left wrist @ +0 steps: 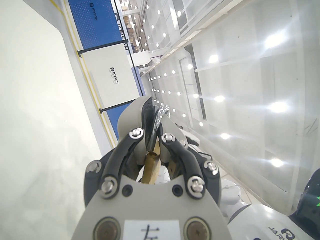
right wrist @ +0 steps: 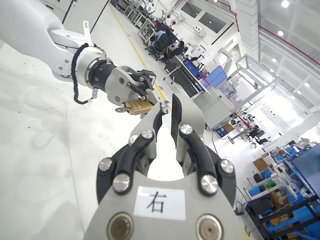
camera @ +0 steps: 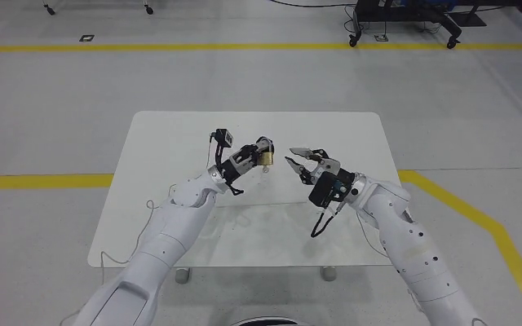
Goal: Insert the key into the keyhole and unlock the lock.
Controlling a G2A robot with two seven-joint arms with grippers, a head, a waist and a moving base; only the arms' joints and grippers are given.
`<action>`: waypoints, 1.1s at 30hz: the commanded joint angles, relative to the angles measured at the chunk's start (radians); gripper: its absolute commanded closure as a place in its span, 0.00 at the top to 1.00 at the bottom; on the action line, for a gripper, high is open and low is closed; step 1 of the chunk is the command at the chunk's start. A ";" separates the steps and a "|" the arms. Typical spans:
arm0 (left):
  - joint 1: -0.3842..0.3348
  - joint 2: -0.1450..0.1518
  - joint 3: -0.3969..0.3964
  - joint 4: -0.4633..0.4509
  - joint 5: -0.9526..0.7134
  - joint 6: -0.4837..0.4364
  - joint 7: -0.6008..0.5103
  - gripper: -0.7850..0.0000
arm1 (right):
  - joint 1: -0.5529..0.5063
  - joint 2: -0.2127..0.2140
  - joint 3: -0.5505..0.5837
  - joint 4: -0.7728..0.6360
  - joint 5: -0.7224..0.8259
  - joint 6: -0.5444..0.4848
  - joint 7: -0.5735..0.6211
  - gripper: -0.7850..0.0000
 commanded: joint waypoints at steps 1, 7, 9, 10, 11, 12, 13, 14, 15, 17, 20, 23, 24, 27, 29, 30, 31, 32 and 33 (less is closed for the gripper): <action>-0.005 0.008 0.005 -0.010 0.108 0.063 0.015 0.00 | -0.012 0.005 0.028 -0.006 0.007 0.015 -0.013 1.00; -0.018 0.036 0.046 -0.115 0.503 0.444 0.100 0.00 | -0.062 0.020 0.109 -0.036 0.016 0.024 -0.053 1.00; -0.022 0.038 0.073 -0.158 0.600 0.599 0.102 0.00 | -0.062 0.020 0.109 -0.036 0.016 0.024 -0.053 1.00; -0.025 0.038 0.091 -0.172 0.644 0.670 0.094 0.00 | -0.062 0.020 0.109 -0.036 0.016 0.024 -0.053 1.00; -0.032 0.037 0.109 -0.185 0.684 0.726 0.085 0.00 | -0.062 0.020 0.109 -0.036 0.016 0.024 -0.053 1.00; -0.037 0.035 0.123 -0.194 0.714 0.765 0.085 0.00 | -0.062 0.020 0.109 -0.036 0.016 0.024 -0.053 1.00; -0.040 0.033 0.134 -0.197 0.727 0.795 0.081 0.04 | -0.062 0.020 0.109 -0.036 0.016 0.024 -0.053 1.00; -0.045 0.031 0.145 -0.200 0.738 0.813 0.070 0.14 | -0.062 0.020 0.109 -0.036 0.016 0.024 -0.053 1.00; -0.048 0.028 0.150 -0.200 0.741 0.823 0.066 0.29 | -0.062 0.020 0.109 -0.036 0.016 0.024 -0.053 1.00; -0.052 0.026 0.158 -0.199 0.752 0.842 0.069 0.89 | -0.062 0.020 0.109 -0.036 0.016 0.024 -0.053 1.00; -0.048 0.027 0.148 -0.212 0.744 0.863 0.055 1.00 | -0.062 0.020 0.109 -0.036 0.016 0.024 -0.053 1.00; -0.027 0.039 0.099 -0.243 0.715 0.867 0.036 1.00 | -0.062 0.020 0.109 -0.036 0.016 0.024 -0.053 1.00; -0.016 0.046 0.077 -0.258 0.706 0.861 0.023 1.00 | -0.062 0.020 0.109 -0.036 0.016 0.024 -0.053 1.00; 0.034 0.074 -0.023 -0.313 0.680 0.794 0.022 1.00 | -0.062 0.020 0.109 -0.036 0.016 0.024 -0.053 1.00; 0.089 0.094 -0.099 -0.370 0.698 0.734 0.078 1.00 | -0.065 0.019 0.103 -0.040 0.029 0.029 -0.046 1.00; 0.123 0.104 -0.136 -0.410 0.707 0.699 0.096 1.00 | -0.064 0.017 0.100 -0.040 0.052 0.033 -0.041 1.00; 0.162 0.115 -0.179 -0.462 0.723 0.654 0.128 1.00 | -0.062 0.015 0.103 -0.027 0.099 0.039 -0.048 1.00; 0.210 0.126 -0.220 -0.513 0.744 0.615 0.155 1.00 | -0.059 0.013 0.113 -0.007 0.150 0.047 -0.054 1.00; 0.255 0.136 -0.255 -0.561 0.766 0.592 0.169 1.00 | -0.056 0.012 0.120 0.006 0.183 0.051 -0.058 1.00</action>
